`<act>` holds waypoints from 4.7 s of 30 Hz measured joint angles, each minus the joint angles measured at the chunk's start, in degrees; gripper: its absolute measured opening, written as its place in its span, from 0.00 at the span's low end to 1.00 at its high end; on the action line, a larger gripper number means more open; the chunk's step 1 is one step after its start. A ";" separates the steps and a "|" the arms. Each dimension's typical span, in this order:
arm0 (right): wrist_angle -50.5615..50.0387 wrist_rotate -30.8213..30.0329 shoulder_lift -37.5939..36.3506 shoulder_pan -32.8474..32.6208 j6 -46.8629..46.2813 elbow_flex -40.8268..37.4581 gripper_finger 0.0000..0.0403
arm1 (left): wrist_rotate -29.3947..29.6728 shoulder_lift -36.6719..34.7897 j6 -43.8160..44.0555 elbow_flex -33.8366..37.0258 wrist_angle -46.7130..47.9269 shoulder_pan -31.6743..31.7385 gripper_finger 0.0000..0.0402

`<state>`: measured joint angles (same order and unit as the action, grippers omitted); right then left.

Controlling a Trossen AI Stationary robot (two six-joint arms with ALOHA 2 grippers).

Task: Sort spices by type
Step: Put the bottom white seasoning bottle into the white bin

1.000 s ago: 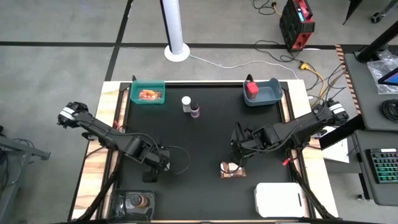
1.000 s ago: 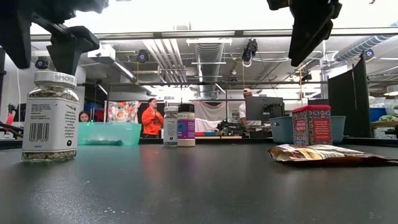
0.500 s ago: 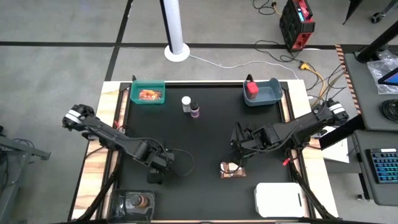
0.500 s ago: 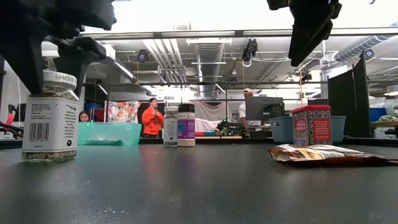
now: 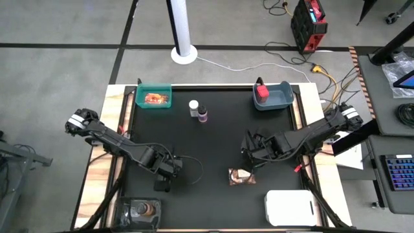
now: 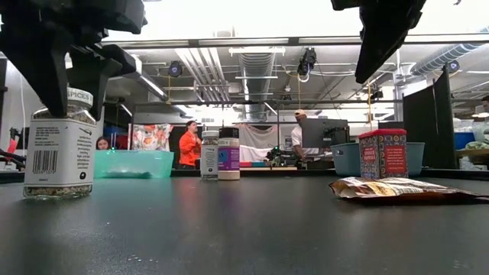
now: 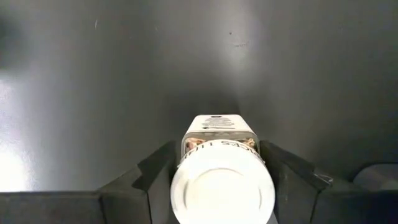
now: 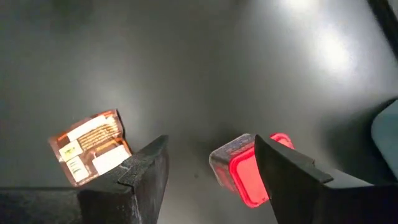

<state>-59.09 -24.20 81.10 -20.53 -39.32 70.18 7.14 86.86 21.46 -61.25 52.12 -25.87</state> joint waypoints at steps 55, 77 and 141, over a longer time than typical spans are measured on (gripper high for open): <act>55.37 -7.33 14.14 -3.09 37.11 -4.50 0.46 | 15.56 -0.02 -29.40 -14.01 -23.13 1.11 0.80; 96.30 -17.60 6.20 -14.74 53.91 -26.21 0.46 | 9.22 -10.41 -39.44 15.02 -76.55 1.33 0.74; 47.83 -23.14 -0.12 -12.70 31.09 -6.34 0.87 | 25.54 8.66 -41.03 7.82 -80.61 3.34 0.45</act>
<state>-11.26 -47.34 80.98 -33.23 -8.24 63.84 32.68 95.53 -19.57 -53.43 -28.48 -22.52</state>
